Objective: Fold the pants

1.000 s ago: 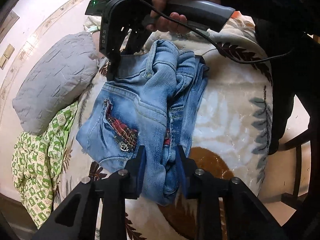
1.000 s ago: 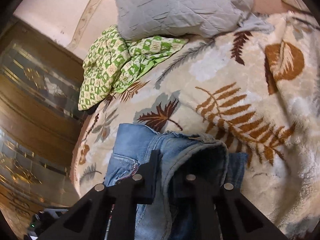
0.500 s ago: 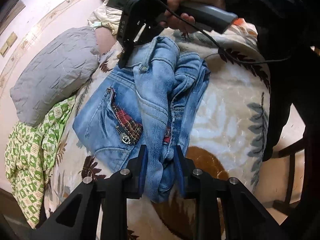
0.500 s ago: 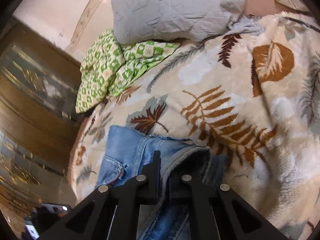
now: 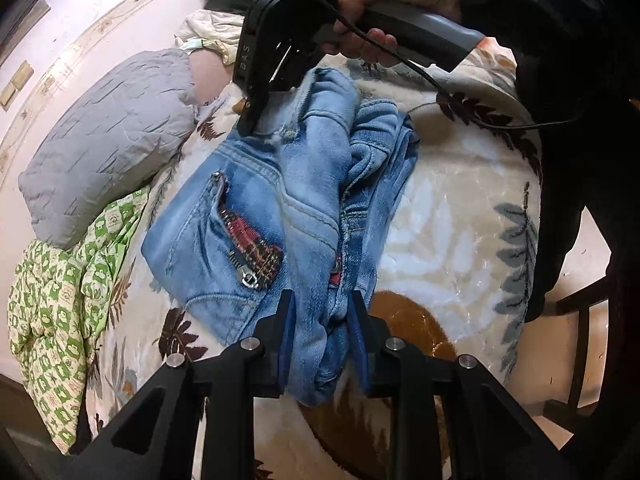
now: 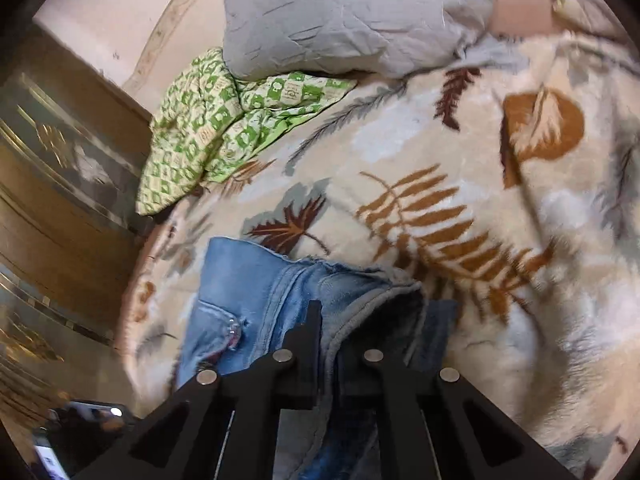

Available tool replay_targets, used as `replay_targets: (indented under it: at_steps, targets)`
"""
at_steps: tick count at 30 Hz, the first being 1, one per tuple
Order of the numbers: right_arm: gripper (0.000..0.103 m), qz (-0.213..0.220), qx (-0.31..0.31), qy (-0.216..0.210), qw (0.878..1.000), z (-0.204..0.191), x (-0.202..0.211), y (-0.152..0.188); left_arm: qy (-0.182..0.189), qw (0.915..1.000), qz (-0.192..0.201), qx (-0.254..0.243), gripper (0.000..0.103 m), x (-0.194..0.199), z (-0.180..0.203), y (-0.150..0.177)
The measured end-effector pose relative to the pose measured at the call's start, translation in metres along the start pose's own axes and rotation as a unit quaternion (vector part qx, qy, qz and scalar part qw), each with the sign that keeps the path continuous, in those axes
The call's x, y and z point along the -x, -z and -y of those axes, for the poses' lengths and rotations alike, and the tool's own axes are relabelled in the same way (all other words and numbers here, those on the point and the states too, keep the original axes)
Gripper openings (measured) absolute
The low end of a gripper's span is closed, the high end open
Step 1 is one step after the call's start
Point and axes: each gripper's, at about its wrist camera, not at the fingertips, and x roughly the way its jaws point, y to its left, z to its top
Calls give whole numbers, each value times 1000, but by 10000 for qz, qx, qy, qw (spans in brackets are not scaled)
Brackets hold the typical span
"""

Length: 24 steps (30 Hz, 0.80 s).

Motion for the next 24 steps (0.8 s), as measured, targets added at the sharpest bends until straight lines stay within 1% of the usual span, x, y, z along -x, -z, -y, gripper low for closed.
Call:
replay_targets:
  at_steps: [2, 6, 9, 11, 12, 14, 15, 16, 17, 18, 20, 22, 23, 24]
  targets:
    - [6, 6, -225, -29, 9997, 9, 0, -3, 20, 10000, -14, 36, 26, 1, -1, 1]
    - [6, 21, -92, 148, 9998, 5, -4, 0, 13, 10000, -41, 38, 26, -2, 1, 2]
    - [6, 8, -106, 136, 9999, 4, -4, 1, 8, 10000, -38, 63, 26, -2, 2, 1]
    - [7, -32, -54, 104, 9999, 2, -5, 1, 4, 10000, -21, 76, 28, -3, 1, 2]
    - [11, -39, -39, 87, 9999, 1, -6, 1, -12, 9999, 16, 111, 30, -3, 0, 2]
    - [23, -46, 40, 166, 9998, -2, -3, 3, 16, 9997, 99, 236, 36, 0, 0, 4]
    - [39, -14, 125, 257, 9996, -4, 0, 5, 105, 9991, 144, 388, 49, 4, -2, 6]
    - [65, 39, 170, 298, 9994, -5, 5, 7, 197, 9982, 179, 538, 69, 7, -4, 7]
    - [75, 143, 142, 234, 9995, -5, 12, 10, 257, 9965, 233, 760, 77, 11, -7, 9]
    - [81, 223, 94, 153, 9996, -4, 17, 13, 251, 9946, 329, 955, 80, 16, -10, 11]
    - [81, 279, 19, -79, 9996, -3, 27, 19, 305, 9898, 473, 1307, 80, 25, -21, 15]
    - [81, 321, -49, -136, 9994, -2, 34, 29, 477, 9793, 580, 1879, 81, 30, -41, 20]
    - [81, 347, -32, -205, 9992, -3, 38, 35, 564, 9693, 692, 2293, 81, 32, -56, 25]
    - [81, 375, -6, -255, 9990, -4, 41, 40, 629, 9558, 822, 2753, 83, 34, -73, 31]
